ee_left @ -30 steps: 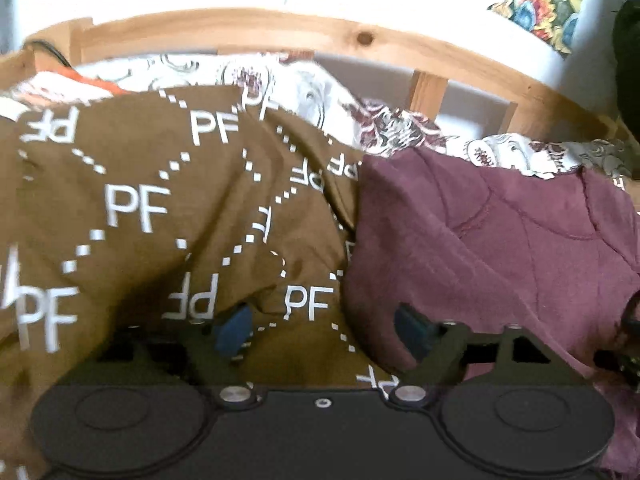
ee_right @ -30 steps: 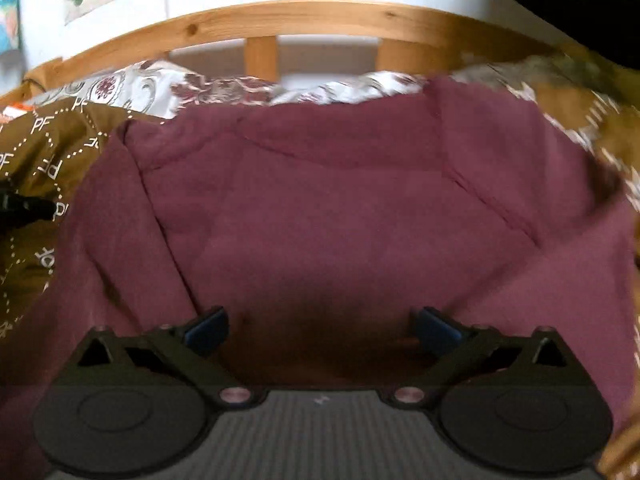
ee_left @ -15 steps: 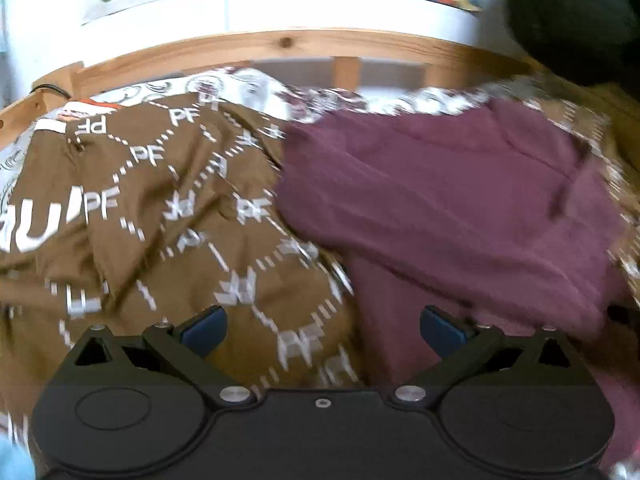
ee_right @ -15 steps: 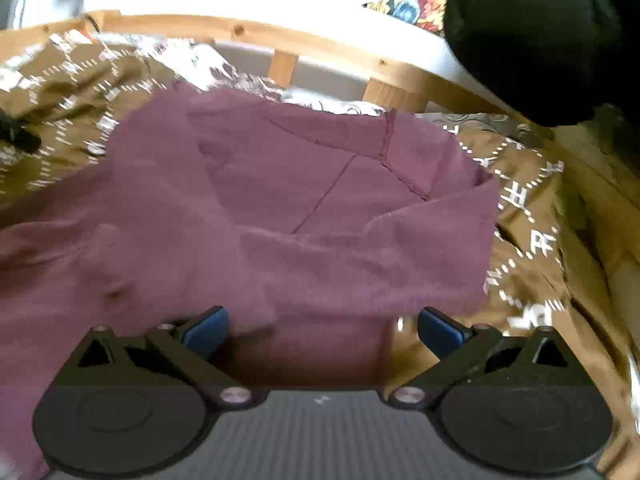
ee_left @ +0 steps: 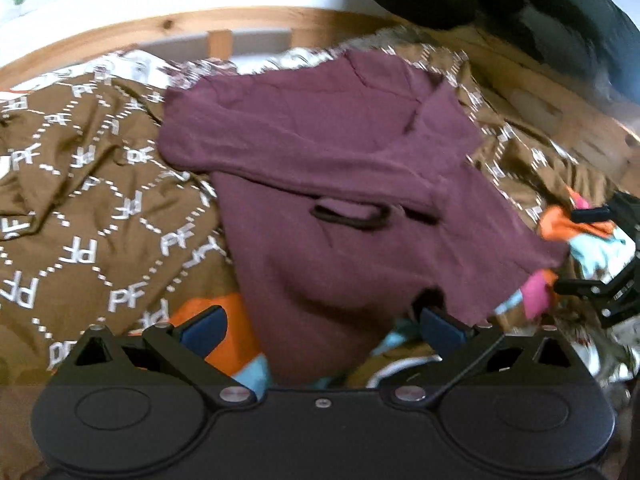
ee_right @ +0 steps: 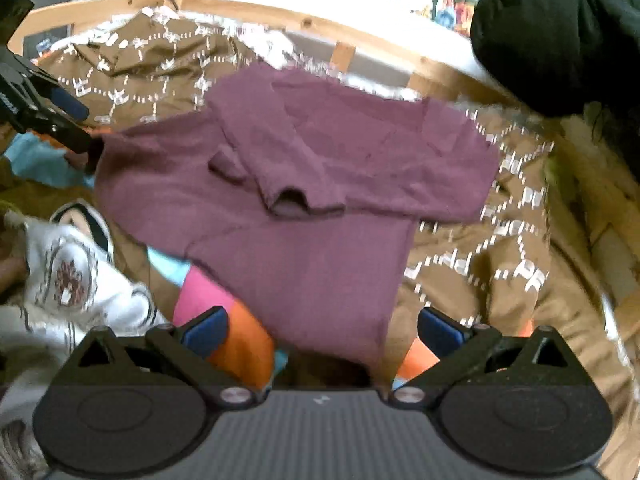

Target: Fold small clothes

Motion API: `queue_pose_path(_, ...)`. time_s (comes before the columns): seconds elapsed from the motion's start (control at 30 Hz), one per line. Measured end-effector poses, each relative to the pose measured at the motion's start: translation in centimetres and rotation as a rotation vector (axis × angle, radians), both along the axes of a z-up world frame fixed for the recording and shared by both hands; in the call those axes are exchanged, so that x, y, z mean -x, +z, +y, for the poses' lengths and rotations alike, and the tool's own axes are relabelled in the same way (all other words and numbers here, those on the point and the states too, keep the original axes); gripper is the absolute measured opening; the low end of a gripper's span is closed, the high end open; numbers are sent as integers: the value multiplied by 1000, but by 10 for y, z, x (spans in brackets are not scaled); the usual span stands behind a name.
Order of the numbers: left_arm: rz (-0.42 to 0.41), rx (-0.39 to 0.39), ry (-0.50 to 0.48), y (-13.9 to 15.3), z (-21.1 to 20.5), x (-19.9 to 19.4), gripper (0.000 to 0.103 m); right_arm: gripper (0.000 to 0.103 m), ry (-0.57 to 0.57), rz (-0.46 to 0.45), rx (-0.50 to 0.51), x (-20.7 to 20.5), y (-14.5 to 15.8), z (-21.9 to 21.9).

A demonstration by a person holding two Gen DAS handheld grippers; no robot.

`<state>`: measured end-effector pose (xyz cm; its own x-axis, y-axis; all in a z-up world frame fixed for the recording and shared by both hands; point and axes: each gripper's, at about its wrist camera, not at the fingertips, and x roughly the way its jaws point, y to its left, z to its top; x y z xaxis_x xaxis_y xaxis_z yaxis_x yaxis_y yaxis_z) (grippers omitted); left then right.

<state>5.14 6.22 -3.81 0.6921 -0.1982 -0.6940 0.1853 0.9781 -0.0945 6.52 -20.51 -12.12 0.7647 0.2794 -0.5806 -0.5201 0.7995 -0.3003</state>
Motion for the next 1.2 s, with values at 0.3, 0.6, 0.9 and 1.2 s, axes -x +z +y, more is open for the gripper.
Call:
queue_pose_path(0.3,21,-226,12,-21,-26,-14,100,103,-11,26,-49,-18,-17,7)
queue_pose_path(0.6,0,-219,46,-20,-24,-22,78,103,-5,49,-113,-28,-19,1)
queue_pose_path(0.9,-57,-304,80,-8,-36,-33,39,103,5,54,-118,-25,-19,6)
queue_pose_path(1.2,-104,-287,102,-4,-29,-23,4,103,-8,-18,-14,-11,-11,-1)
